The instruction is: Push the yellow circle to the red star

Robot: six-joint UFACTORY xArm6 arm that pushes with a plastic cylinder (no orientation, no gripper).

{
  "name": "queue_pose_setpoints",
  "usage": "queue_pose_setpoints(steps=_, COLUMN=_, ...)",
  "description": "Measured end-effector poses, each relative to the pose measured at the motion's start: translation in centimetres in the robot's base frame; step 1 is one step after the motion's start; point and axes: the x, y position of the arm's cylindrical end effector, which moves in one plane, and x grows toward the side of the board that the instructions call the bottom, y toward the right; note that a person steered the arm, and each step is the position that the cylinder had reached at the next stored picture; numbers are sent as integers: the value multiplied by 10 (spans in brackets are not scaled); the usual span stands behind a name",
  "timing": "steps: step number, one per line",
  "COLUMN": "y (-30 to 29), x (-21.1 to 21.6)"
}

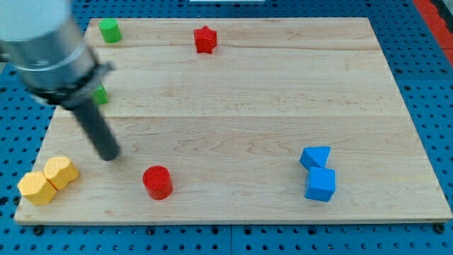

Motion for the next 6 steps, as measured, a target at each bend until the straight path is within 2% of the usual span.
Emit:
queue_pose_setpoints(steps=1, y=4, x=60)
queue_pose_setpoints(steps=2, y=35, x=91)
queue_pose_setpoints(steps=3, y=48, x=49)
queue_pose_setpoints(steps=4, y=49, x=-15)
queue_pose_setpoints(steps=6, y=81, x=-165)
